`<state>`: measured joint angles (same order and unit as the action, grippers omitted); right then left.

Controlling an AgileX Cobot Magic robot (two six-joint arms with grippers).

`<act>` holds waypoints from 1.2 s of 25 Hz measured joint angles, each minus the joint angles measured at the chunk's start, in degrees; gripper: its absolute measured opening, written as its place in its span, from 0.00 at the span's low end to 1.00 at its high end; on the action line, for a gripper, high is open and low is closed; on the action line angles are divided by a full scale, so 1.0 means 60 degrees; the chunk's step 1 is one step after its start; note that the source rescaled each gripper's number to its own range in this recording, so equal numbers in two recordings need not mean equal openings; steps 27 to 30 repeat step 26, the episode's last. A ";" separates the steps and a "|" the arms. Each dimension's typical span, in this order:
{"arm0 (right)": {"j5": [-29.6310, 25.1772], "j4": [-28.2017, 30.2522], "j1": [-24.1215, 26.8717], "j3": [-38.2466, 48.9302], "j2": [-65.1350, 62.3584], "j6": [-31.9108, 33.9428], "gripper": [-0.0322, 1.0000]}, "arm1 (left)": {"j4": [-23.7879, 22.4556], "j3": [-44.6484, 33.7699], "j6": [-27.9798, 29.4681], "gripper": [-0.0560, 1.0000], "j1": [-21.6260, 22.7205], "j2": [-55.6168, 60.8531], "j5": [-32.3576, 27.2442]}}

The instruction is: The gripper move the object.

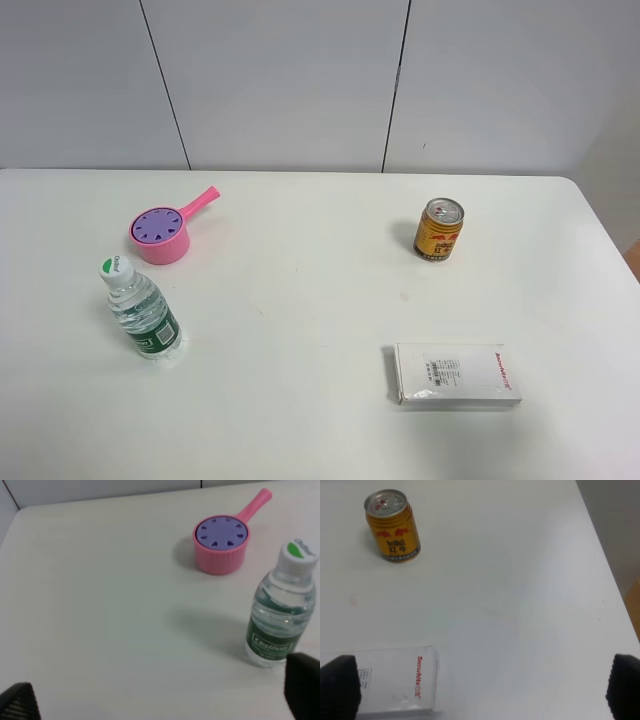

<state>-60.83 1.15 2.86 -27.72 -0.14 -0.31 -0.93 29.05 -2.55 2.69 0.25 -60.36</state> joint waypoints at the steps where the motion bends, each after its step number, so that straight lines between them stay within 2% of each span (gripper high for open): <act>1: 0.0000 0.0000 0.0000 0.0000 0.0000 0.0000 1.00 | 0.0000 -0.0010 0.0000 0.99 0.0000 0.0000 0.0000; 30: 0.0000 0.0000 0.0000 0.0000 0.0000 0.0000 1.00 | 0.0000 -0.0020 0.0000 1.00 0.0000 0.0000 -0.0028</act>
